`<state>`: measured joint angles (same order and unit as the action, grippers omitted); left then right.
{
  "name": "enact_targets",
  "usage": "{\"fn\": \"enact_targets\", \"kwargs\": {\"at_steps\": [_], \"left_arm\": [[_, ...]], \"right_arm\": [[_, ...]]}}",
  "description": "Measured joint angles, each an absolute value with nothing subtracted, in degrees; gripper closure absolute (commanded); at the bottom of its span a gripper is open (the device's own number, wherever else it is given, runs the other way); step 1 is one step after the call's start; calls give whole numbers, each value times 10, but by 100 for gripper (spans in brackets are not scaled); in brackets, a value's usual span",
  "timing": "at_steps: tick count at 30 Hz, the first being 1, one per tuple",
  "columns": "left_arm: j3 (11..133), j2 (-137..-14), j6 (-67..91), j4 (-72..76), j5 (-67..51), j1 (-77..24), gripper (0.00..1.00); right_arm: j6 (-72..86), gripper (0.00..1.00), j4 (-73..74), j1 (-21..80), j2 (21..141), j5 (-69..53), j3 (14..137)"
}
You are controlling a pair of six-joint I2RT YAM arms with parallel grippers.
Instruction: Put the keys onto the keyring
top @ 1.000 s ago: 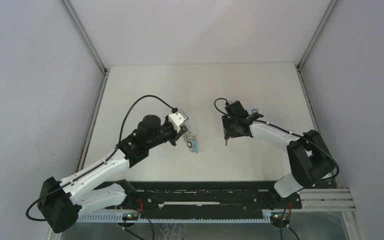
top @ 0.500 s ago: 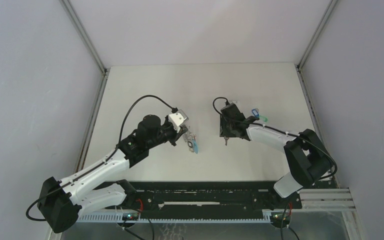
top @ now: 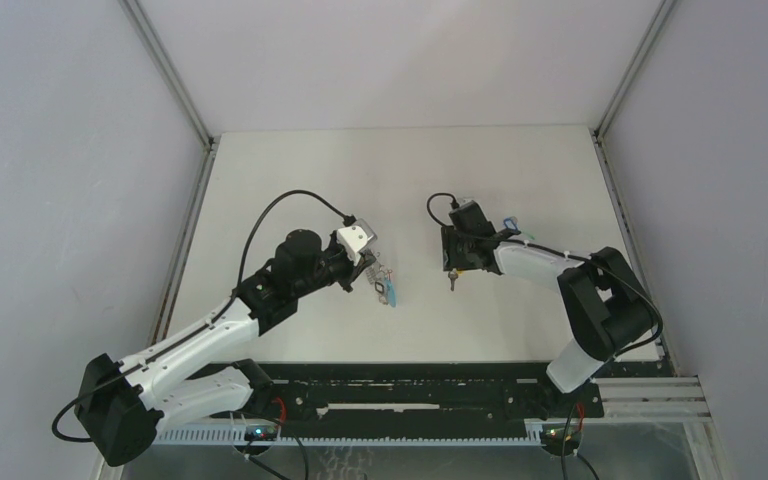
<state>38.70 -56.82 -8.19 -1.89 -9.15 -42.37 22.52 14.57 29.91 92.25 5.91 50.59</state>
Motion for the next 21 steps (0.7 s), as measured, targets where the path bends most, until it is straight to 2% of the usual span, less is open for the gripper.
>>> {"fn": "enact_targets", "kwargs": {"at_steps": [15,21], "left_arm": [[387,-568,-82,-19,-92,-424,100],[387,-568,-82,-19,-93,-424,100]], "right_arm": [[224,61,166,352,931,-6,504],[197,64,184,365,908,11,504]]}}
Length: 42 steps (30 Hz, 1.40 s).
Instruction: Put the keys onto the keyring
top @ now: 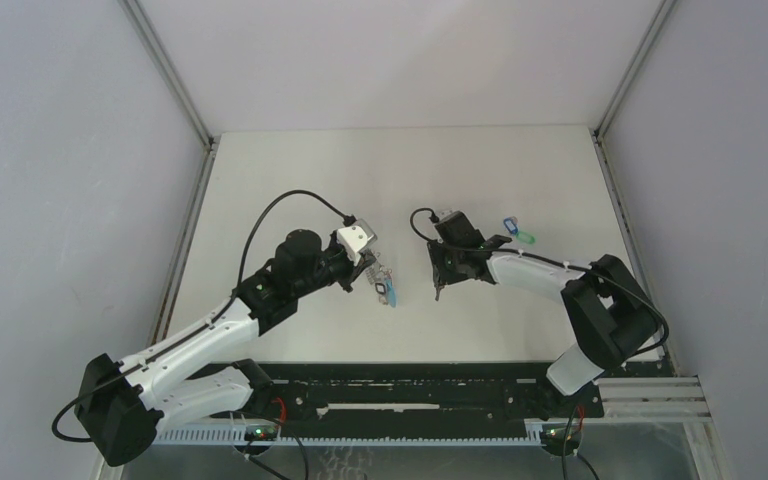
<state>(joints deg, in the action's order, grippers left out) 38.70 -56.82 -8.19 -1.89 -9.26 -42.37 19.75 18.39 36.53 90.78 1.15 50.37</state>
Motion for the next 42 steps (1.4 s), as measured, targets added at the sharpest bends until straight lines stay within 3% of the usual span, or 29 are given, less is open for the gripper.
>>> {"fn": "enact_targets", "kwargs": {"at_steps": [26,32,42], "left_arm": [[387,-567,-82,-19,-97,-424,100],[387,-567,-82,-19,-98,-424,100],[387,-567,-82,-19,-98,-424,100]], "right_arm": [[100,83,176,375,919,28,491],[97,100,171,375,924,25,491],[100,100,229,376,904,43,500]]}}
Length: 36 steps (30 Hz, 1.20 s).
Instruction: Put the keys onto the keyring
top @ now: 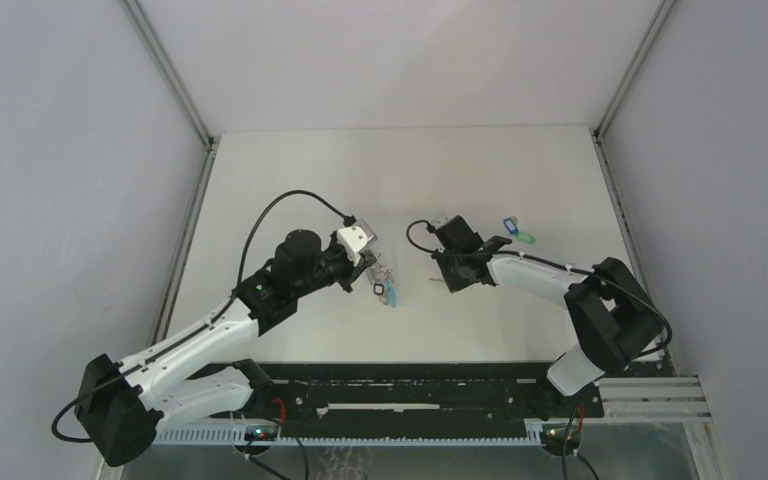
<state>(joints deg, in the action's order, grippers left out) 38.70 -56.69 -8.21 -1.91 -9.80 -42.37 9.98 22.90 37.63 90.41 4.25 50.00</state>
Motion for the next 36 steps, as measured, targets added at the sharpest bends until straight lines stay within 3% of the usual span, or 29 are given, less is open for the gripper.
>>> {"fn": "enact_targets", "kwargs": {"at_steps": [18,36], "left_arm": [[387,-567,-82,-19,-98,-424,100],[387,-567,-83,-30,-109,-424,100]], "right_arm": [[163,100,506,376,835,74,579],[114,100,531,356,1068,57,740]]}}
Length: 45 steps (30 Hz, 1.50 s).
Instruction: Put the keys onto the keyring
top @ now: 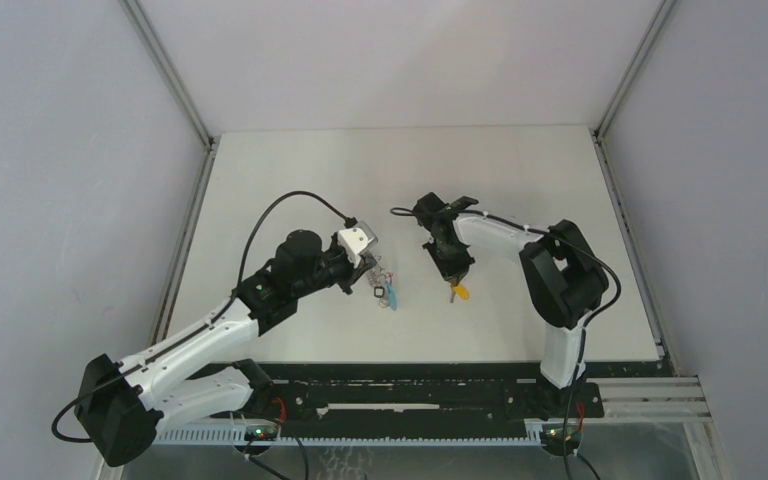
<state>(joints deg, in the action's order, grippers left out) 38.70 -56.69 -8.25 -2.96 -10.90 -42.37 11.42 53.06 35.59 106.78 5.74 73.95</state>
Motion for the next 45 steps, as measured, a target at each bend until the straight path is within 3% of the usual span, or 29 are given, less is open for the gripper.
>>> {"fn": "enact_targets", "kwargs": {"at_steps": [7,12,16,30,45], "left_arm": [[387,-567,-86,-32,-109,-424,100],[387,-567,-86,-31,-109,-424,100],[387,-567,-86,-31,-109,-424,100],[387,-569,-86,-30,-109,-424,100],[387,-570,-86,-29,-109,-424,100]], "right_arm": [[95,94,527,352,1124,53,788],[93,79,522,352,1128,56,792],[94,74,493,354,1111,61,776],[113,77,240,376,853,79,486],[118,83,100,376,878,70,445]]}}
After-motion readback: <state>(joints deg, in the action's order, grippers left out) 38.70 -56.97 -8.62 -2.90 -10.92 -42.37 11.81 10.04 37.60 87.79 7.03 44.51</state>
